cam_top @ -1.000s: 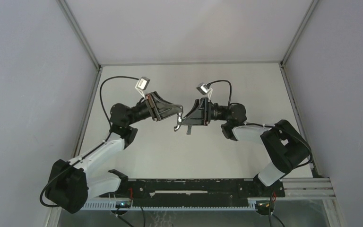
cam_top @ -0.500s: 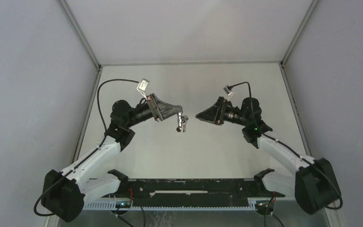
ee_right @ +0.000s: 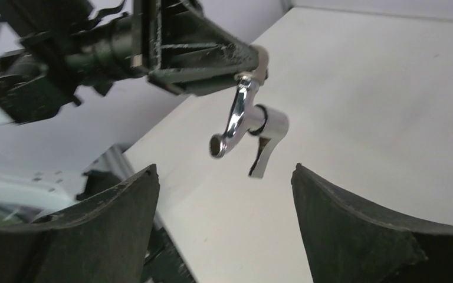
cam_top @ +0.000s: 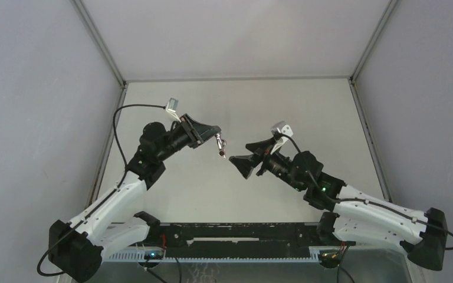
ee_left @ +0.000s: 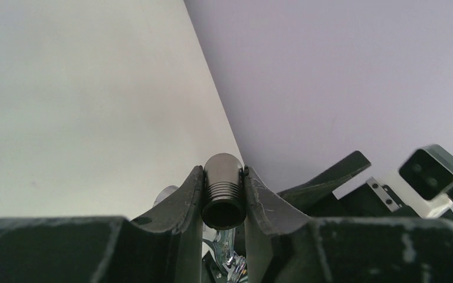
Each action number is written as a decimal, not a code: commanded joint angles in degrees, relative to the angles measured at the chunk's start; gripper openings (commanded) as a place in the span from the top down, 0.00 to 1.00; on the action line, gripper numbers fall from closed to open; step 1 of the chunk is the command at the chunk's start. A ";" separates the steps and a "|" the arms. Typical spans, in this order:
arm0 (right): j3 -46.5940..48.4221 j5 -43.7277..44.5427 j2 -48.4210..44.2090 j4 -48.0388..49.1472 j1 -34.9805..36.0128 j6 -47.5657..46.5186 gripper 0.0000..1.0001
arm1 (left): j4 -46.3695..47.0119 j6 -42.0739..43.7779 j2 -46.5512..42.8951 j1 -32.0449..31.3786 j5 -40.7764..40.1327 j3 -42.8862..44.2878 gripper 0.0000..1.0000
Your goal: Install the water faucets
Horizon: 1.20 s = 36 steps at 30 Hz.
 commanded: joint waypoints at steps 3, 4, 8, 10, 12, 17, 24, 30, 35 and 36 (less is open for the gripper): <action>9.56 17.58 11.50 6.21 7.69 -11.54 0.10 | -2.70 1.30 -3.65 -1.32 -7.42 4.49 1.00; 10.90 19.09 13.17 5.68 8.38 -11.62 0.10 | -3.05 1.46 -4.09 -1.41 -8.24 4.28 1.00; 15.48 22.73 19.44 2.75 9.07 -11.65 0.11 | -4.33 1.99 -5.29 -1.43 -9.37 4.20 1.00; 17.30 23.29 21.56 1.66 9.06 -11.62 0.13 | -4.82 2.11 -5.81 -1.43 -9.85 4.20 1.00; 18.32 22.44 23.16 1.48 9.02 -11.20 0.17 | -5.04 2.27 -6.18 -1.43 -10.29 4.12 1.00; 21.70 18.73 27.13 -2.45 8.00 -7.66 0.28 | -5.16 2.24 -7.18 -1.41 -11.37 4.03 1.00; 25.02 15.69 31.20 -6.46 7.93 -5.05 0.31 | -5.95 3.24 -8.23 -1.43 -12.89 3.76 1.00; 27.09 16.69 33.19 -8.95 7.50 -3.49 0.57 | -6.17 3.75 -9.26 -1.41 -13.34 3.12 1.00; 25.78 15.97 32.11 -8.32 6.76 -1.68 0.81 | -6.30 4.04 -9.51 -1.42 -13.04 2.80 1.00; 25.05 15.24 31.61 -7.50 6.42 -1.40 0.90 | -6.28 4.08 -9.45 -1.43 -12.81 2.80 1.00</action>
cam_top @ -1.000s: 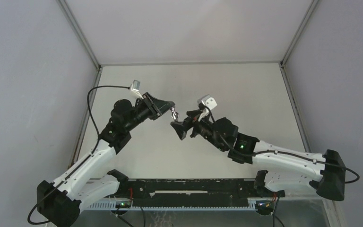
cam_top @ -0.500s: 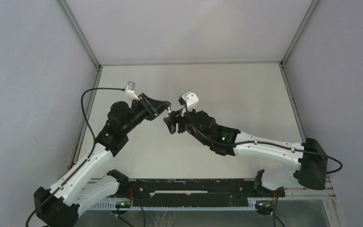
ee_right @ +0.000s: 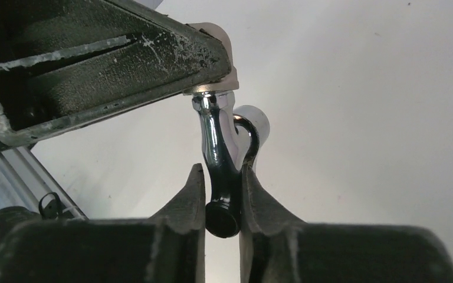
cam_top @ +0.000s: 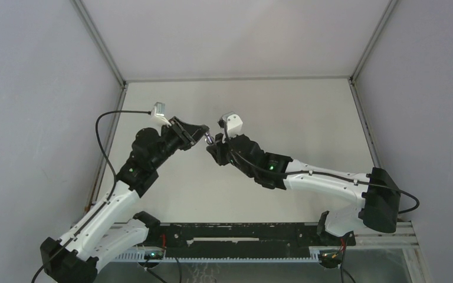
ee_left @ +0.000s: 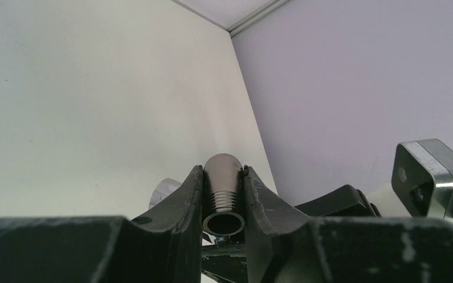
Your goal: Install the water faucets
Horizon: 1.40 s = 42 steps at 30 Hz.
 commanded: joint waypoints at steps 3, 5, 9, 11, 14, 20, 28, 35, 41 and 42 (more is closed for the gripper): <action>-2.85 -7.35 -4.67 6.30 -2.52 2.82 1.00 | 4.18 1.01 -1.75 -0.31 2.11 2.57 1.00; -6.09 -12.49 -7.22 10.45 -3.85 2.90 1.00 | 3.52 2.06 -1.86 -0.23 2.77 3.07 1.00; -11.04 -22.01 -11.57 17.16 -6.57 3.94 1.00 | 4.46 2.85 -1.92 -0.23 4.98 2.96 1.00; -11.81 -29.37 -12.63 19.10 -8.39 5.42 1.00 | 5.15 3.07 -1.67 -0.18 6.30 3.05 1.00; -13.14 -37.13 -13.31 22.58 -10.78 7.95 1.00 | 7.00 3.23 -1.39 -0.23 8.25 2.90 1.00; -12.98 -36.96 -13.06 22.66 -11.46 7.78 0.53 | 8.95 2.03 -0.31 -0.19 10.64 2.95 1.00; -10.73 -32.22 -11.91 19.10 -11.26 4.43 0.41 | 8.52 1.40 -0.02 -0.24 10.80 3.27 1.00; -7.40 -27.30 -9.59 15.90 -9.97 1.76 0.41 | 7.97 1.47 0.87 -0.23 11.45 3.68 1.00; -6.19 -25.53 -7.69 14.82 -9.59 1.51 0.57 | 8.01 1.43 1.08 -0.23 11.77 3.86 1.00; -6.13 -25.37 -7.54 14.76 -9.57 1.60 0.61 | 8.00 1.46 1.04 -0.23 11.77 3.90 1.00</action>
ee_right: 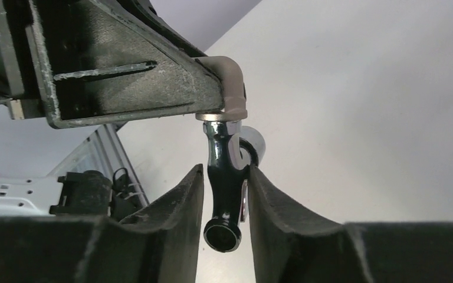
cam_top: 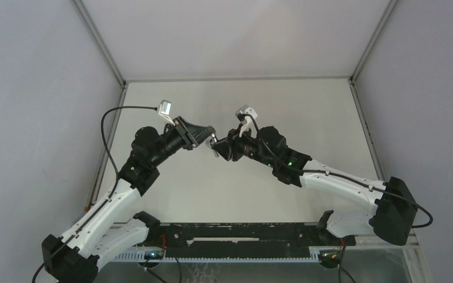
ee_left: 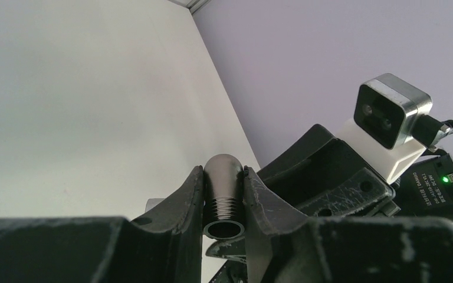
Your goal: Install the water faucets
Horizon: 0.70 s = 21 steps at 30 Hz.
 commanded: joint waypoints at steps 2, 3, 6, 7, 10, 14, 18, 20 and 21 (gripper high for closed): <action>3.19 1.23 0.67 2.76 0.44 -0.47 0.74 | 2.77 0.00 -0.27 -0.45 2.32 3.78 1.00; 3.21 1.15 0.68 2.86 0.43 -0.24 0.83 | 2.77 0.08 -0.28 -0.45 2.40 3.81 1.00; 3.21 0.44 0.49 2.57 -0.37 1.23 1.00 | 2.89 0.18 -0.34 -0.45 2.55 3.60 1.00; 3.06 -0.85 0.34 2.63 -1.00 2.45 1.00 | 3.19 0.22 -0.46 -0.41 2.76 3.47 1.00; 0.17 -8.24 -0.71 7.75 -4.22 8.11 1.00 | 4.66 0.46 -0.99 -0.45 3.58 2.85 1.00; -4.33 -22.46 -1.32 19.48 -9.67 19.15 1.00 | 8.33 0.40 -1.41 -0.45 6.29 1.48 1.00; -5.48 -31.40 -0.40 28.08 -12.24 28.07 1.00 | 11.50 0.37 -1.29 -0.45 8.18 0.58 1.00; -5.72 -34.09 0.21 31.76 -12.87 32.14 1.00 | 13.51 -0.16 -1.12 -0.38 8.90 -0.06 1.00; -6.06 -35.29 0.55 34.51 -13.21 34.60 1.00 | 14.54 -0.48 -1.13 -0.42 9.23 -0.36 1.00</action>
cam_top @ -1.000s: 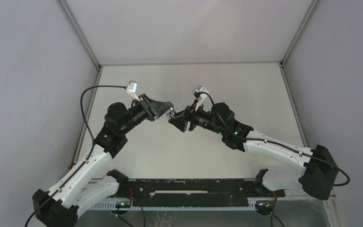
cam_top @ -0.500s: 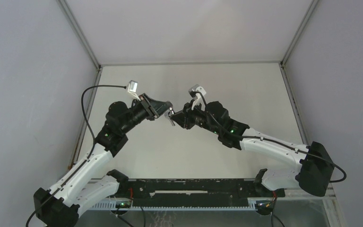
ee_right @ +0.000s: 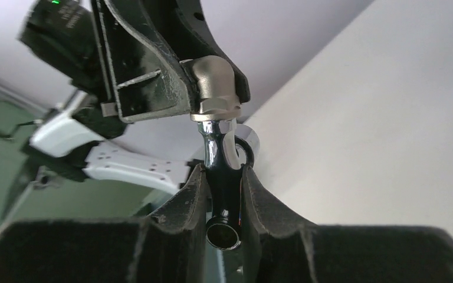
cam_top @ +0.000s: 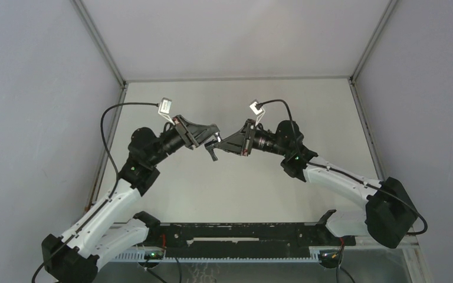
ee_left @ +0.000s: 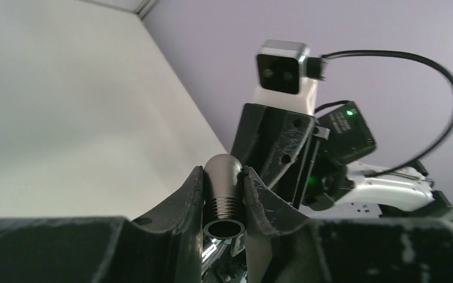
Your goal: Install the water faucets
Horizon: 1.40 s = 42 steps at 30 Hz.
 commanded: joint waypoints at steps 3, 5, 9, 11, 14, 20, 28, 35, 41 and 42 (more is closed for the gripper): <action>-0.11 -12.86 1.52 25.32 -2.46 20.21 1.00 | 11.67 -1.36 -1.34 -0.23 5.09 -1.31 1.00; -0.08 -14.44 2.34 29.73 -2.98 24.73 1.00 | 13.91 -1.52 -1.42 -0.23 6.42 -2.13 1.00; -0.08 -16.58 4.96 42.90 -4.14 37.21 1.00 | 17.57 -1.29 -1.67 -0.18 8.20 -3.62 1.00; -0.08 -16.78 7.10 51.08 -4.92 44.22 1.00 | 20.22 -1.65 -1.70 -0.23 8.91 -4.65 1.00; 0.45 -17.21 10.46 57.63 -5.81 52.83 1.00 | 26.26 -3.38 -1.13 -0.23 10.66 -6.65 1.00; 0.89 -19.75 10.43 56.52 -6.50 54.86 0.87 | 29.07 -6.40 0.40 0.09 8.01 -8.86 1.00; 0.72 -16.32 -2.27 9.38 -7.44 23.16 0.38 | 9.07 -8.16 -3.94 0.21 -6.69 -6.56 1.00; 6.31 -1.24 -12.02 -25.82 -6.91 -2.77 0.32 | -3.31 -10.36 -7.66 0.20 -14.75 -2.62 1.00; 8.98 23.81 -18.26 -36.47 4.41 -27.32 0.29 | -10.32 -13.42 -7.42 0.21 -18.01 0.24 1.00; 8.98 30.43 -18.94 -36.11 9.17 -33.79 0.29 | -12.27 -13.76 -7.15 0.21 -18.43 1.15 1.00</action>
